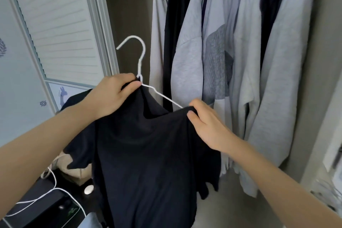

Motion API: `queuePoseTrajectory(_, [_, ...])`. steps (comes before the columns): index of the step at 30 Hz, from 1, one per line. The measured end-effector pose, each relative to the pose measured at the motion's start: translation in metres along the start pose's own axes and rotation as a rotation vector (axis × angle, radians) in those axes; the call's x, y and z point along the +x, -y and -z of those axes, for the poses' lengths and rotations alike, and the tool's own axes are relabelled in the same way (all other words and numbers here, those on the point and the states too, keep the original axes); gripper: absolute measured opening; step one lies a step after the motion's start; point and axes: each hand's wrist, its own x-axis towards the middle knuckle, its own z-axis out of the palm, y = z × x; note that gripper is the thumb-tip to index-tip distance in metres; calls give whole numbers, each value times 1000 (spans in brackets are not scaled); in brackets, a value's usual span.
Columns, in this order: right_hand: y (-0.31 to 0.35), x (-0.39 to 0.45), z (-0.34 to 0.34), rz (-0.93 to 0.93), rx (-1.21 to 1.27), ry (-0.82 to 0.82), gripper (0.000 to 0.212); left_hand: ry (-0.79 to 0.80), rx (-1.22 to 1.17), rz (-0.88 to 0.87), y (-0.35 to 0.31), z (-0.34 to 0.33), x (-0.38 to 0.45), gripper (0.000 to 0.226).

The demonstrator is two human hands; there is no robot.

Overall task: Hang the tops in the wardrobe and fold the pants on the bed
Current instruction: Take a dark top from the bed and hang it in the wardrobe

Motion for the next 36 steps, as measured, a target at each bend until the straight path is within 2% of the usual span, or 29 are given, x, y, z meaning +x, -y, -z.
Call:
queuePoseTrajectory(2, [10, 12, -8, -43, 100, -81, 15, 52, -22, -34, -8, -2, 4, 38])
queuePoseTrajectory(4, [13, 19, -5, -60, 231, -239, 14, 95, -11, -38, -3, 3, 5, 44])
queuePoseTrajectory(6, [10, 22, 9, -51, 332, -389, 12, 112, -1, 23, 15, 13, 0, 47])
queuePoseTrajectory(7, [7, 23, 16, -38, 336, -413, 10, 102, -4, 66, 26, 19, -4, 47])
queuePoseTrajectory(10, [2, 21, 31, 68, 150, -330, 10, 35, -33, 190, 48, 23, -13, 35])
queuePoseTrajectory(12, [0, 23, 33, 124, 87, -265, 28, -41, -49, 247, 56, 19, -17, 31])
queuePoseTrajectory(14, [-3, 27, 36, 63, 76, -264, 40, -117, -83, 292, 62, 21, -18, 32])
queuePoseTrajectory(15, [-5, 30, 38, 1, 15, -247, 37, -129, -112, 313, 64, 23, -17, 33])
queuePoseTrajectory(17, [-7, 35, 43, -76, -168, -135, 16, -113, -185, 343, 74, 29, -17, 36])
queuePoseTrajectory(18, [-8, 37, 46, -75, -180, -79, 15, -95, -219, 356, 79, 31, -17, 37])
queuePoseTrajectory(19, [-7, 37, 49, -62, -109, -26, 27, -73, -253, 371, 83, 31, -16, 38])
queuePoseTrajectory(21, [5, 37, 53, -99, 230, 72, 40, -55, -332, 404, 92, 29, -15, 39])
queuePoseTrajectory(23, [21, 41, 56, -241, 621, 83, 37, -50, -396, 435, 99, 22, -8, 40])
queuePoseTrajectory(25, [36, 50, 59, -384, 869, -16, 27, -25, -445, 459, 101, 10, 4, 43])
queuePoseTrajectory(27, [50, 66, 65, -423, 947, -106, 27, 3, -464, 465, 104, 0, 22, 44])
queuePoseTrajectory(31, [85, 98, 83, -327, 995, -183, 32, -3, -469, 459, 107, -11, 64, 38])
queuePoseTrajectory(33, [99, 116, 90, -270, 1011, -185, 34, -2, -475, 431, 106, -10, 85, 33])
queuePoseTrajectory(36, [117, 144, 87, -183, 1022, -120, 33, 109, -634, 406, 99, -5, 105, 44])
